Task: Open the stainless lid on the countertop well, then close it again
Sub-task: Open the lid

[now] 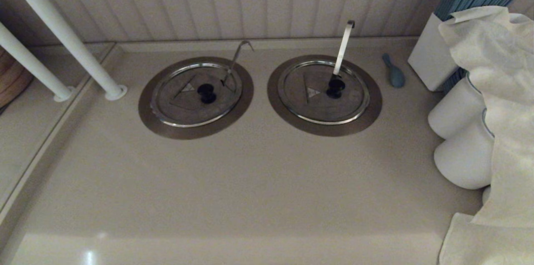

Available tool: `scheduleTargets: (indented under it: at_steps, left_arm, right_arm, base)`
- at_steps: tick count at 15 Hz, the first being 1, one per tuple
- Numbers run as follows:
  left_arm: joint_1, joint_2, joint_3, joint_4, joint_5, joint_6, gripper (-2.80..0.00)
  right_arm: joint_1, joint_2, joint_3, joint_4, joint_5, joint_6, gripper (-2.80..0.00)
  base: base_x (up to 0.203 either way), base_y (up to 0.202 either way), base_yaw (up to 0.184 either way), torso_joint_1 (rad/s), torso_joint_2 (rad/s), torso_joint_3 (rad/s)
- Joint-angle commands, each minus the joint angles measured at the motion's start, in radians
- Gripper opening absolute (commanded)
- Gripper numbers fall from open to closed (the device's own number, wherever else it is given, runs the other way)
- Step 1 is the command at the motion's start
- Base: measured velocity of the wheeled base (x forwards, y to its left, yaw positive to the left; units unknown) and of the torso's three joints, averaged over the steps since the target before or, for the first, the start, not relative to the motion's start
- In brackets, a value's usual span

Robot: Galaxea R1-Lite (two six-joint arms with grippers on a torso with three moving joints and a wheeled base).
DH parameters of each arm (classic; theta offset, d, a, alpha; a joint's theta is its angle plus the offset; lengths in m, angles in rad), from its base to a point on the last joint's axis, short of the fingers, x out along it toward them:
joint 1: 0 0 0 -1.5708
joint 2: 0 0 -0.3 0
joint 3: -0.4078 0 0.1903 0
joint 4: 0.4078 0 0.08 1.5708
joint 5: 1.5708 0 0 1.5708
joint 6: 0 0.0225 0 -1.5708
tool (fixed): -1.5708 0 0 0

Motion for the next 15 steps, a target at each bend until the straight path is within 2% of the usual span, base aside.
scheduleTargets:
  at_steps: [1, 7, 9, 10, 12, 15]
  left_arm:
    - [0.001, 0.002, -0.001, 0.002, 0.0, -0.002, -2.8]
    - [-0.001, 0.002, -0.001, -0.003, 0.001, -0.018, -2.8]
    - [0.0, 0.002, -0.05, -0.026, 0.009, -0.017, -2.8]
    - [0.0, 0.004, -0.128, -0.026, 0.012, -0.019, -2.8]
    - [0.0, 0.041, -0.373, 0.051, 0.009, -0.015, -2.8]
    - [-0.004, 0.257, -0.734, 0.169, -0.007, -0.003, -2.8]
  right_arm:
    - [0.0, 0.001, 0.0, 0.0, 0.0, 0.0, -2.8]
    - [0.0, 0.0, 0.0, 0.0, 0.0, 0.0, -2.8]
    - [0.0, 0.0, 0.0, 0.0, 0.0, 0.0, -2.8]
    - [0.0, 0.0, 0.0, 0.0, 0.0, 0.0, -2.8]
    - [0.0, 0.0, 0.0, 0.0, 0.0, 0.0, -2.8]
    - [0.0, 0.0, 0.0, 0.0, 0.0, 0.0, -2.8]
  base:
    - [0.0, 0.0, 0.0, 0.0, 0.0, 0.0]
    - [0.0, 0.0, 0.0, 0.0, 0.0, 0.0]
    - [0.0, 0.0, 0.0, 0.0, 0.0, 0.0]
    - [0.0, 0.0, 0.0, 0.0, 0.0, 0.0]
    - [0.0, 0.0, 0.0, 0.0, 0.0, 0.0]
    - [0.0, 0.0, 0.0, 0.0, 0.0, 0.0]
